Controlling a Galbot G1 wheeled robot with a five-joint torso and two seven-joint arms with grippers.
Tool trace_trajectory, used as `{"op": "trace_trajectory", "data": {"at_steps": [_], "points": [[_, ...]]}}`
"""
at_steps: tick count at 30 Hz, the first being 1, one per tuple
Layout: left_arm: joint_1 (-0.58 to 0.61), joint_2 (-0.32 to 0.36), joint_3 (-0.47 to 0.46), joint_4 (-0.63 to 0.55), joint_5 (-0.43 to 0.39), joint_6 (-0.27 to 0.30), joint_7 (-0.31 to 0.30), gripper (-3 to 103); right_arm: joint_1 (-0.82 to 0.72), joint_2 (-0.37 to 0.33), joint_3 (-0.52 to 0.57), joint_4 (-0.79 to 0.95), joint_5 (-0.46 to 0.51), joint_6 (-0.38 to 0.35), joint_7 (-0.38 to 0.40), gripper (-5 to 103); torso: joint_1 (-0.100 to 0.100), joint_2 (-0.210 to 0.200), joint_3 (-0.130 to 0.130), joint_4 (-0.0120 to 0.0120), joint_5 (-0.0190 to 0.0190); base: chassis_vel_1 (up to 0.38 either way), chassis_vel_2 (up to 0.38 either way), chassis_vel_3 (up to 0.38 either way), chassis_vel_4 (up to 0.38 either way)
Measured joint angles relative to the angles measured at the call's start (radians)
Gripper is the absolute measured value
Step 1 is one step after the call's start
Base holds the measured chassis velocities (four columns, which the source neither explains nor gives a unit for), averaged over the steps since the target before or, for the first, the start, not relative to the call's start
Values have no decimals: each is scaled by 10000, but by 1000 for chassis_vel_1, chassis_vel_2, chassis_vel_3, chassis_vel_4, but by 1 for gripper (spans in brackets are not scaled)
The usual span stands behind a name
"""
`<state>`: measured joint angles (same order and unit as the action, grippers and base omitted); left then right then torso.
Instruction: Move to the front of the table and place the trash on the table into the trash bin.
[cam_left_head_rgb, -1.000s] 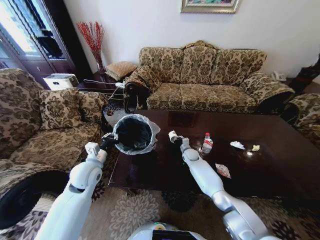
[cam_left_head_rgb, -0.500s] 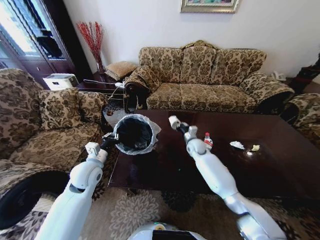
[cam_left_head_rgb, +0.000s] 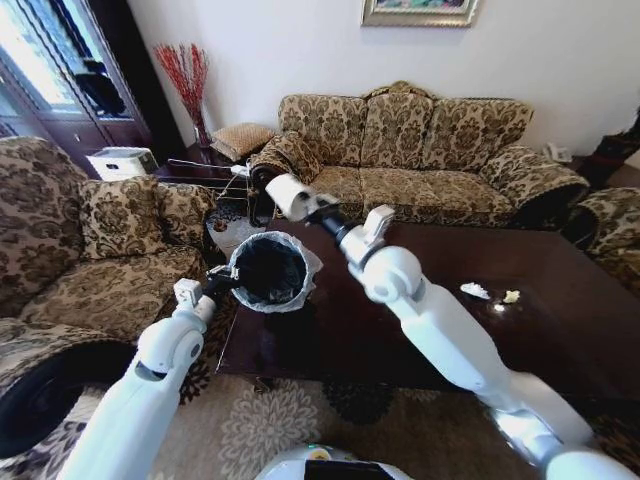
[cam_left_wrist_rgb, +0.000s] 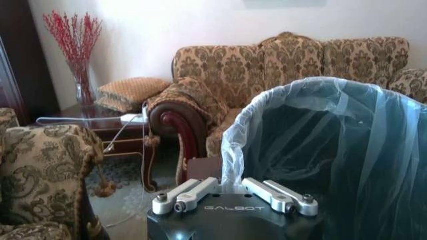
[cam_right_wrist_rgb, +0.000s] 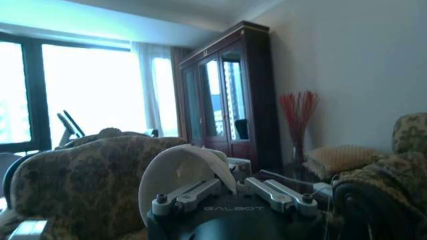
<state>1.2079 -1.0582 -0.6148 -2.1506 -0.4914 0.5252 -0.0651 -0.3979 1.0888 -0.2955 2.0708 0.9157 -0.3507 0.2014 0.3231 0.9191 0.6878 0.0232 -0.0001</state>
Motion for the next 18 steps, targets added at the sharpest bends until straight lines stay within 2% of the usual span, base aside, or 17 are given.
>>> {"op": "trace_trajectory", "data": {"at_steps": [2, 7, 8, 9, 12, 14, 15, 17, 18], "points": [[-43, 3, 1, 66, -17, 33, -25, 1, -108, -208, -437, 63, -33, -82, -112, 0, 0, 0, 0, -2, 1, 0, 0, 0, 0], [-44, 3, -13, 80, -21, 39, -30, 1, -371, -433, -746, 38, -402, -275, -174, 0, 0, 0, 0, 2, 1, 0, 0, 0, 0], [-43, 3, -23, 79, -21, 39, -30, 1, -453, -458, -746, -24, -551, -294, -228, 5, 0, 0, 0, 0, 2, 0, 0, 0, 0], [-43, 3, -23, 79, -21, 39, -30, 1, -453, -458, -746, -24, -551, -294, -228, 5, 0, 0, 0, 0, 2, 0, 0, 0, 0], [-35, -2, -28, 74, -21, 39, -30, 1, -549, -434, -718, -166, -859, -281, -295, 21, 0, 0, 1, 0, 2, 0, 0, 0, 0], [-34, -4, -28, 68, -21, 39, -30, 1, -560, -419, -714, -170, -879, -276, -292, 21, 1, 0, 1, 1, 1, 0, 0, 0, 0], [-30, -8, -27, 62, -21, 39, -30, 1, -575, -400, -712, -173, -909, -266, -289, 32, 1, 0, 1, 2, 1, 0, 0, 0, 0], [-25, -13, -28, 58, -21, 38, -30, 1, -582, -384, -706, -188, -942, -254, -287, 32, 0, 0, 1, 2, 0, 0, 0, 0, 0], [-12, -24, -28, 53, -19, 39, -30, 1, -588, -358, -694, -218, -969, -226, -279, 37, 0, 0, 1, 1, 1, 0, 0, 0, 0]]}}
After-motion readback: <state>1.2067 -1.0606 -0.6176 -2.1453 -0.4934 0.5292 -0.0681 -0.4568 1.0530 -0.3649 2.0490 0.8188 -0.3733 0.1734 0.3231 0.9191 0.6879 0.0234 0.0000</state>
